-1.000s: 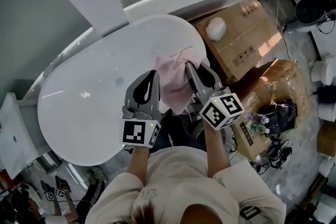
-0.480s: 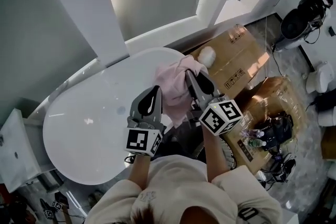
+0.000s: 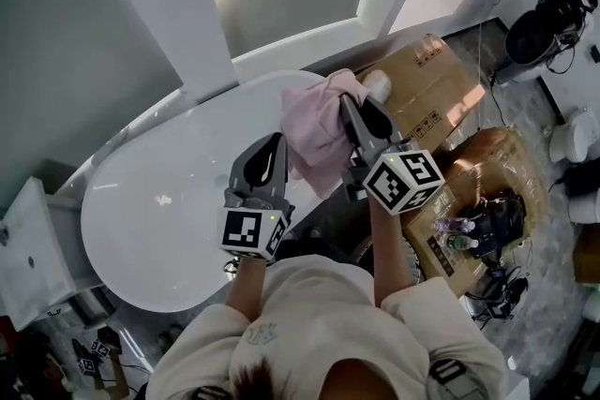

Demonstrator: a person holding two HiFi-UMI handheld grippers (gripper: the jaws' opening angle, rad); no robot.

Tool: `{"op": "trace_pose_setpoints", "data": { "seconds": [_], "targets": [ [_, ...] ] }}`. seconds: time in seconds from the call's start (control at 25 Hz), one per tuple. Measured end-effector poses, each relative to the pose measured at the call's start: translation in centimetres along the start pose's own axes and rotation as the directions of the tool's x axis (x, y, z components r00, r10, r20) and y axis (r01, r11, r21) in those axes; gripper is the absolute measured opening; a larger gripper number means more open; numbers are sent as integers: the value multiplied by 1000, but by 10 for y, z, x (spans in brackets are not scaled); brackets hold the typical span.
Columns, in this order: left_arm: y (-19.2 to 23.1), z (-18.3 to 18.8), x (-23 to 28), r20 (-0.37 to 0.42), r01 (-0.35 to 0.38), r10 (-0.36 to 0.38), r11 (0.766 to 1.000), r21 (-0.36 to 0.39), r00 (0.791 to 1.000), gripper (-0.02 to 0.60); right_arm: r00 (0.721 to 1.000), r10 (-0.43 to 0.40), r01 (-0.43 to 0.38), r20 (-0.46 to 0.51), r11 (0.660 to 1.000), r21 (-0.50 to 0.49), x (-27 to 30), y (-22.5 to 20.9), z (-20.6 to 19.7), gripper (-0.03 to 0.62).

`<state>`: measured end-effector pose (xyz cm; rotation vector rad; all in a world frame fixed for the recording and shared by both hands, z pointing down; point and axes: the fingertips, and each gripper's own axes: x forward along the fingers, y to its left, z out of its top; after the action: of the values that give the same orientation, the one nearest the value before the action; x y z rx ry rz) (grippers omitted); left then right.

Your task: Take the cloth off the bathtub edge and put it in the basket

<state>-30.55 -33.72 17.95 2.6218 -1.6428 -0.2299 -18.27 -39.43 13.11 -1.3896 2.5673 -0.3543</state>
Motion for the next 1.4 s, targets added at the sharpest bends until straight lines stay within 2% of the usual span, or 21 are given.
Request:
{"op": "trace_pose_setpoints", "data": {
  "seconds": [0.24, 0.52, 0.88, 1.04, 1.2, 1.4],
  "targets": [
    [21, -13, -6, -37, -50, 49, 999, -11, 998, 49, 1000, 10, -10, -11, 1000, -14, 13, 7, -2, 67],
    [17, -13, -9, -51, -40, 40, 999, 2, 998, 49, 999, 16, -16, -29, 1000, -15, 14, 12, -4, 67],
    [24, -13, -21, -48, -32, 32, 999, 8, 998, 49, 1000, 6, -6, 3, 1000, -21, 4, 21, 6, 67],
    [22, -16, -21, -55, -13, 14, 1000, 16, 998, 49, 999, -7, 9, 53, 1000, -21, -14, 23, 23, 67],
    [12, -18, -18, -65, 32, -32, 999, 12, 997, 49, 995, -55, 56, 81, 998, -6, -38, 20, 37, 67],
    [-10, -11, -2, -36, 88, -87, 996, 29, 996, 49, 989, -86, 90, 117, 995, -34, -62, 9, 55, 67]
  ]
}}
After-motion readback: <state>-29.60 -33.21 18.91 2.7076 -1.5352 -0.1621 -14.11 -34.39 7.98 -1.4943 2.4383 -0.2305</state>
